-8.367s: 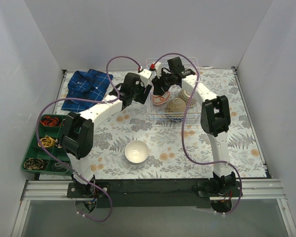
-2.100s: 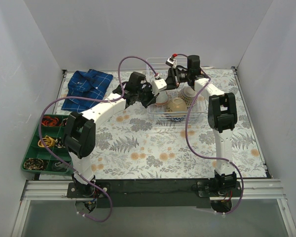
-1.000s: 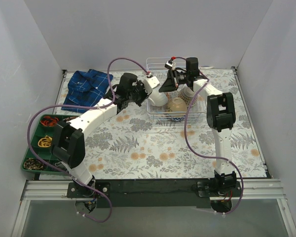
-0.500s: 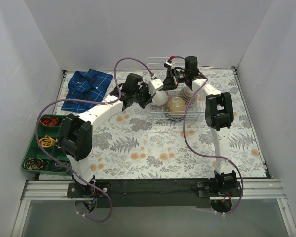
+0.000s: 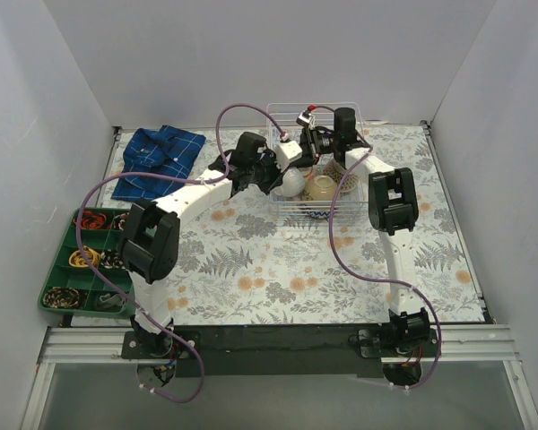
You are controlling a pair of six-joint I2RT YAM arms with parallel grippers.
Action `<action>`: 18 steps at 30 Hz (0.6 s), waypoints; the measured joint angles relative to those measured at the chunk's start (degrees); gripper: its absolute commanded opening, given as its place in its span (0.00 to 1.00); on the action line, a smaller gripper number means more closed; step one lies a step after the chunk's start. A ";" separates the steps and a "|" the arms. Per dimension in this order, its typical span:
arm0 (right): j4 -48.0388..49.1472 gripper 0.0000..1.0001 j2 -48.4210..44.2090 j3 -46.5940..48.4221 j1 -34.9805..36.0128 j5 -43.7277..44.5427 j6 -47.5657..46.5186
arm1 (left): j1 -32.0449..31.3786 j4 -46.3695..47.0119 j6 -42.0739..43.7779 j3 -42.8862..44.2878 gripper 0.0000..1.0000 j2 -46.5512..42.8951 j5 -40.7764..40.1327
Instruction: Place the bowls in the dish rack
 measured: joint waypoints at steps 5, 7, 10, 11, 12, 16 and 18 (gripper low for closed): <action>2.67 0.39 0.00 0.50 -0.63 0.33 0.09 | -0.02 1.29 -0.35 0.70 0.00 0.52 -0.13; 3.34 0.42 0.09 1.14 -1.09 0.35 0.00 | -0.04 1.70 -0.42 0.96 0.00 0.87 -0.13; 4.04 0.45 0.15 1.81 -1.99 0.46 -0.15 | -0.07 2.45 -0.48 1.36 0.00 1.49 -0.13; 4.59 0.47 0.15 1.92 -2.34 0.44 -0.17 | -0.11 2.51 -0.48 1.36 0.00 1.57 -0.15; 4.94 0.47 0.15 2.10 -2.67 0.37 -0.15 | -0.17 2.67 -0.48 1.36 0.00 1.77 -0.17; 6.36 0.61 0.17 3.26 -3.91 0.35 -0.28 | -0.31 2.91 -0.59 1.38 0.00 2.75 -0.22; 6.99 0.97 0.17 4.15 -4.35 0.33 -0.63 | -0.31 3.15 -0.76 1.40 0.00 3.19 -0.28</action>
